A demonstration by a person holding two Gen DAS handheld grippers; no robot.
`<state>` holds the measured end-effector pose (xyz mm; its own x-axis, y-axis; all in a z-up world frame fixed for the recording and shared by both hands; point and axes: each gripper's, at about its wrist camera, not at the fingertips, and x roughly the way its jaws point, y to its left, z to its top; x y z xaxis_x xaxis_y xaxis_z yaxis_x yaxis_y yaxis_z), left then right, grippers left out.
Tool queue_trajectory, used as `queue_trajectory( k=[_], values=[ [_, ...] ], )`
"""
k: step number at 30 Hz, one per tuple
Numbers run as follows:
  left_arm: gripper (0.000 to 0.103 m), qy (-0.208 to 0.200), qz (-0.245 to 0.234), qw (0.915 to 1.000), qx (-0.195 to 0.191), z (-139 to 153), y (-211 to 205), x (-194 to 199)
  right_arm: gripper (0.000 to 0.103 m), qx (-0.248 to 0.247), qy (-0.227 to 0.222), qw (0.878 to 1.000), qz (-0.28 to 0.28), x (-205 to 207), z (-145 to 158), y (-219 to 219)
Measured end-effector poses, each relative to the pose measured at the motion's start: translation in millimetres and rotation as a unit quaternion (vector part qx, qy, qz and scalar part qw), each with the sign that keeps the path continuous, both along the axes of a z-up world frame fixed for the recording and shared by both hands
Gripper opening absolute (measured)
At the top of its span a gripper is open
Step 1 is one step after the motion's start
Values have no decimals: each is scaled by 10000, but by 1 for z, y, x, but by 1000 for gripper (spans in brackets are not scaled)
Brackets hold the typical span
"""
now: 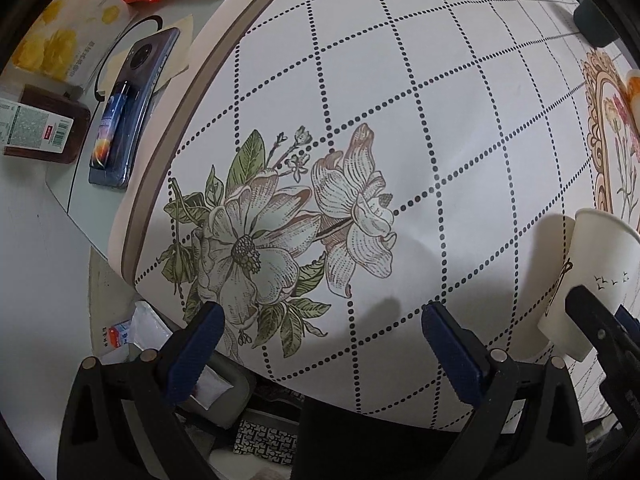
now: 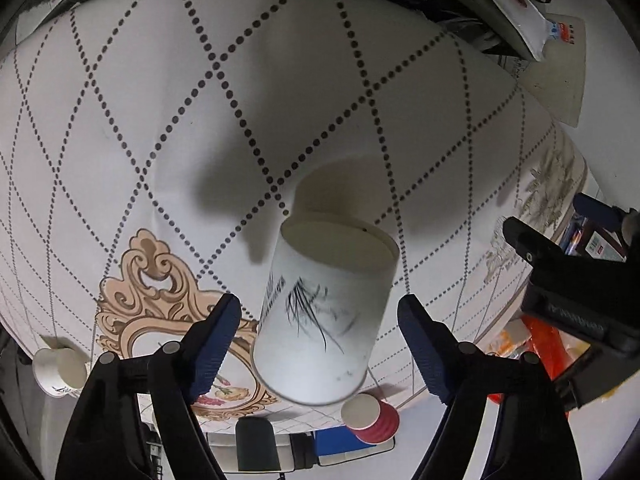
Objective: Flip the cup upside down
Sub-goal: 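Grasp the upright white cup around its body with the right gripper, then lift the cup with the right gripper and rotate it rim-down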
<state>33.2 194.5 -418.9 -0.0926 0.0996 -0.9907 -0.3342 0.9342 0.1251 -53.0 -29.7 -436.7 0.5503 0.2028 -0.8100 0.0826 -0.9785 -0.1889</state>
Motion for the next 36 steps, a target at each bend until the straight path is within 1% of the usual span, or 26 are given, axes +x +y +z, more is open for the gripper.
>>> queue_trajectory(
  k=[2,5,6,12,18,27,32,36],
  values=[
    [102,4,-29,10000,7,-1,-1,1,80,-18,-12,10000,-35,0,-5,-2],
    [101,2,-68,10000,38,5,-8,4,71,-15,-41,10000,-29,2,-9,-3],
    [101,4,-79,10000,44,5,-9,5,66,-9,-57,10000,-51,1,-11,-5],
    [101,6,-121,9999,73,12,-15,9,65,85,5,9997,-230,0,-14,-5],
    [101,10,-152,9998,107,13,-11,7,64,207,42,9987,-460,-2,-15,6],
    [101,-15,-207,9994,265,20,-15,14,63,480,75,9931,-1066,9,-7,26],
    [101,-44,-310,9990,310,28,-16,19,63,591,70,9854,-1596,21,5,35],
    [101,-54,-409,9986,338,34,-22,30,64,650,166,9719,-2258,32,12,43]
  ],
)
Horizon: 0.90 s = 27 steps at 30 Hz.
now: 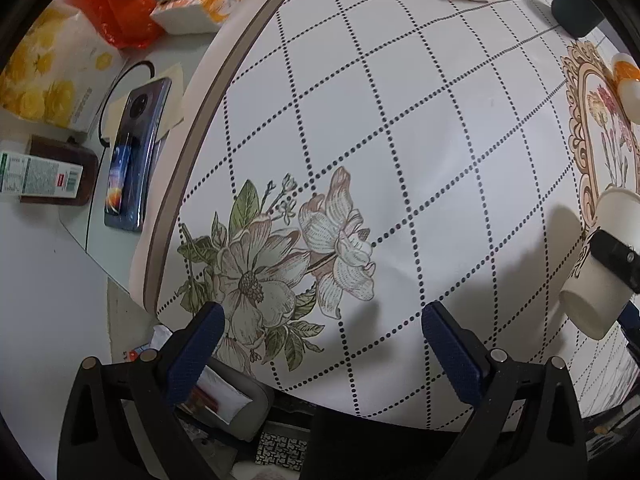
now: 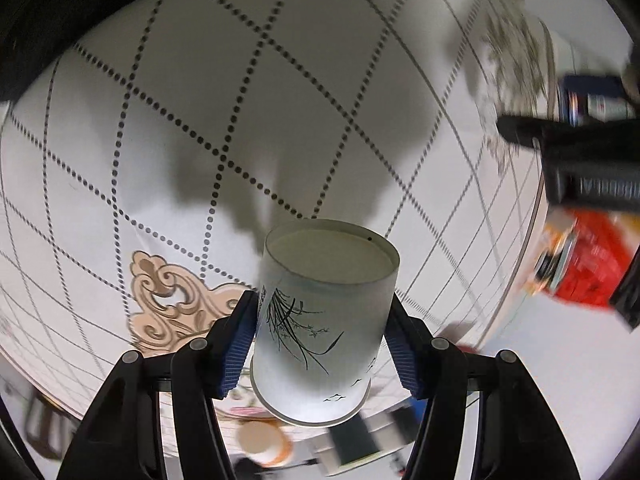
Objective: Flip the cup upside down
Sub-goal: 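Lift the cup with the right gripper and rotate it rim-down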
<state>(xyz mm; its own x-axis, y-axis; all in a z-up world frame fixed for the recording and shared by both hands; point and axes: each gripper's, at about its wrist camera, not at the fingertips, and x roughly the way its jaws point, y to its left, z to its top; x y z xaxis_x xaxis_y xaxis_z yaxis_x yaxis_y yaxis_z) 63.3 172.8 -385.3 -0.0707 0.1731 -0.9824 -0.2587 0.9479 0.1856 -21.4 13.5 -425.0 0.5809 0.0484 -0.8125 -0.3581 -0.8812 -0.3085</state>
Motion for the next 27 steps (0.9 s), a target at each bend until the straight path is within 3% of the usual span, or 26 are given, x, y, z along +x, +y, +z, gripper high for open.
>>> queue_trajectory(
  k=[6,12,19,27],
  values=[
    [101,-31,-188,9998,30,7,-16,20,64,155,229,9927,-1174,25,14,10],
    [101,-62,-382,9993,18,10,-32,35,64,340,535,9621,-2652,54,21,13],
    [101,-74,-606,9981,15,11,-53,46,64,541,853,8980,-4283,87,21,-2],
    [101,-92,-749,9971,8,12,-69,50,64,379,1273,7869,-6026,125,12,-20]
  ],
)
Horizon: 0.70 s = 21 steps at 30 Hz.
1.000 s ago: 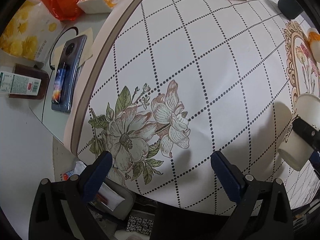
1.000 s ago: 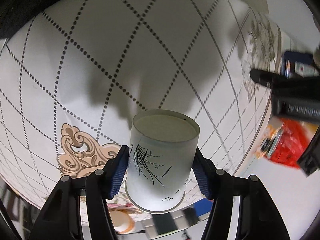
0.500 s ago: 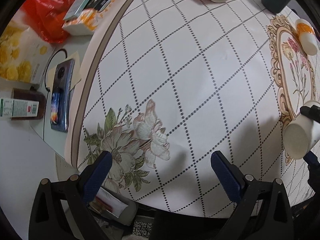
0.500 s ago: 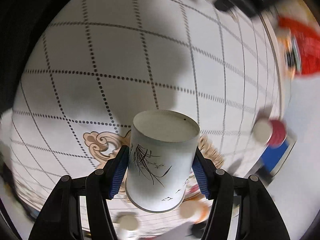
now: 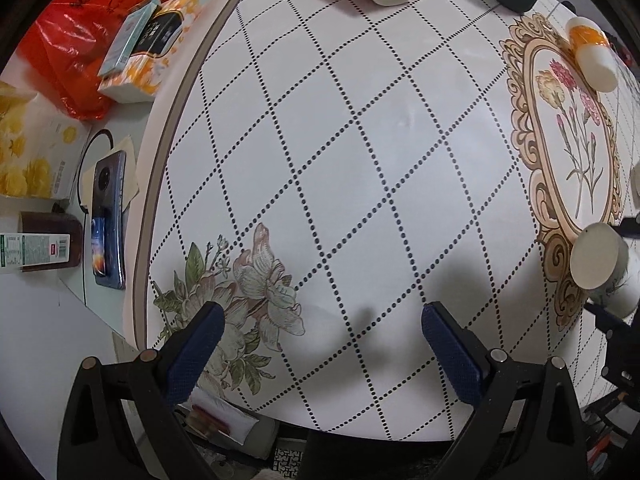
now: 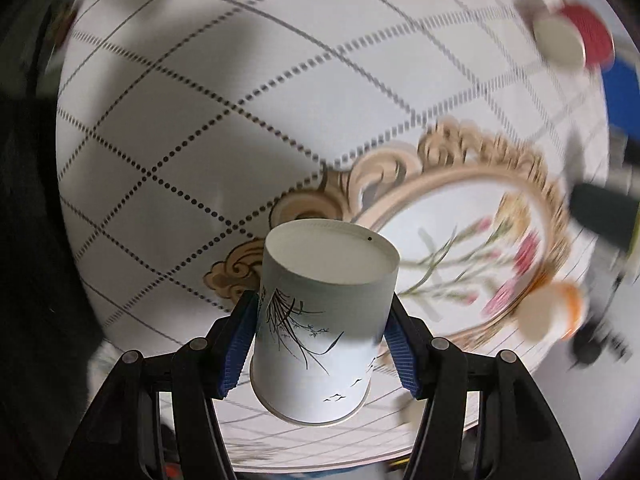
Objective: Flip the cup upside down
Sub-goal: 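Lift the cup with the right gripper and rotate it rim-down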
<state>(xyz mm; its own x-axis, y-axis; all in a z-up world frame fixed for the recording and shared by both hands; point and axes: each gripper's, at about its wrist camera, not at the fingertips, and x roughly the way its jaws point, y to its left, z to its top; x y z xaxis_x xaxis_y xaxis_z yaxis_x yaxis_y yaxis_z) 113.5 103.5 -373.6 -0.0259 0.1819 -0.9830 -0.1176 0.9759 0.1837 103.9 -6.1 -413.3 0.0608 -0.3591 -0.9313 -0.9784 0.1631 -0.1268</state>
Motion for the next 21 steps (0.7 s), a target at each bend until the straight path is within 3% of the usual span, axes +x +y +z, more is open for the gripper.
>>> queue_trajectory(
  k=[3,9,16,21],
  values=[
    [101,1,-19,10000,-3,0,-4,3,64,-87,236,9959,-865,13,-6,-12],
    [101,26,-76,10000,-15,-4,-6,-2,64,-336,550,9662,-2496,41,-19,-42],
    [101,59,-129,9999,-6,-8,-2,-5,65,-342,712,9407,-3299,69,-33,-77],
    [101,74,-150,9999,-3,-10,0,-5,66,-338,748,9302,-3579,83,-36,-93]
  ],
)
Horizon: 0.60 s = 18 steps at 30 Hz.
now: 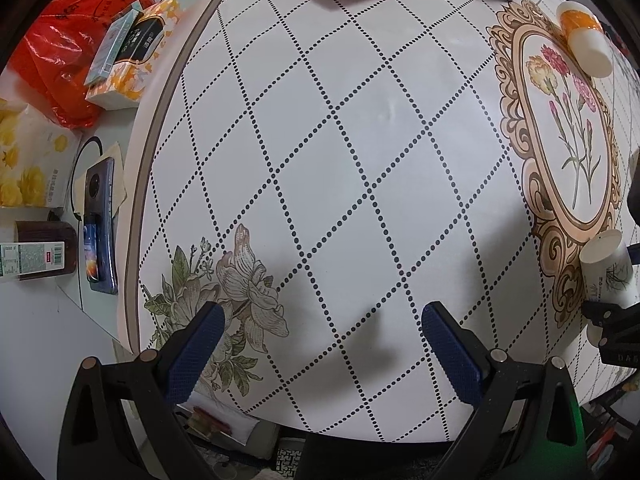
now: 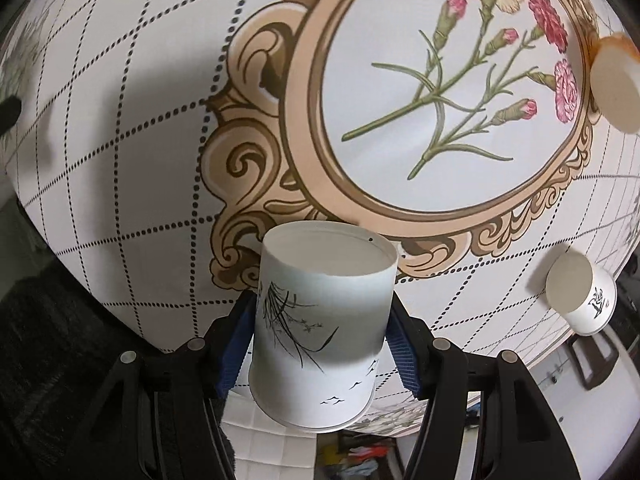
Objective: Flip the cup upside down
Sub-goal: 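Lift the cup with the right gripper and rotate it rim-down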
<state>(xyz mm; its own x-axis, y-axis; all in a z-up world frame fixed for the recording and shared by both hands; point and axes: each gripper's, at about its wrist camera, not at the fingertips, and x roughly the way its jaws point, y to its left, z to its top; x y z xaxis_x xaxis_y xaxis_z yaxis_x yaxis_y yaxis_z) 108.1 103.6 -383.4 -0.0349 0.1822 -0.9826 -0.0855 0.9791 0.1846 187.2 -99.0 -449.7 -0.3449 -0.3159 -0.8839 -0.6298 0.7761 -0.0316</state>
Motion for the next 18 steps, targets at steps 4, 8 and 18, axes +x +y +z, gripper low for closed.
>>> queue_trajectory(
  k=[4,8,18],
  values=[
    [101,-9,-30,10000,7,0,-1,0,66,-39,4,9999,-150,11,-4,-11],
    [101,8,-33,10000,-2,0,-2,0,68,-44,-94,9997,-212,32,-3,-17],
    [101,49,-232,9997,-19,-3,-12,0,61,140,-473,9976,-491,58,11,-40]
  ],
)
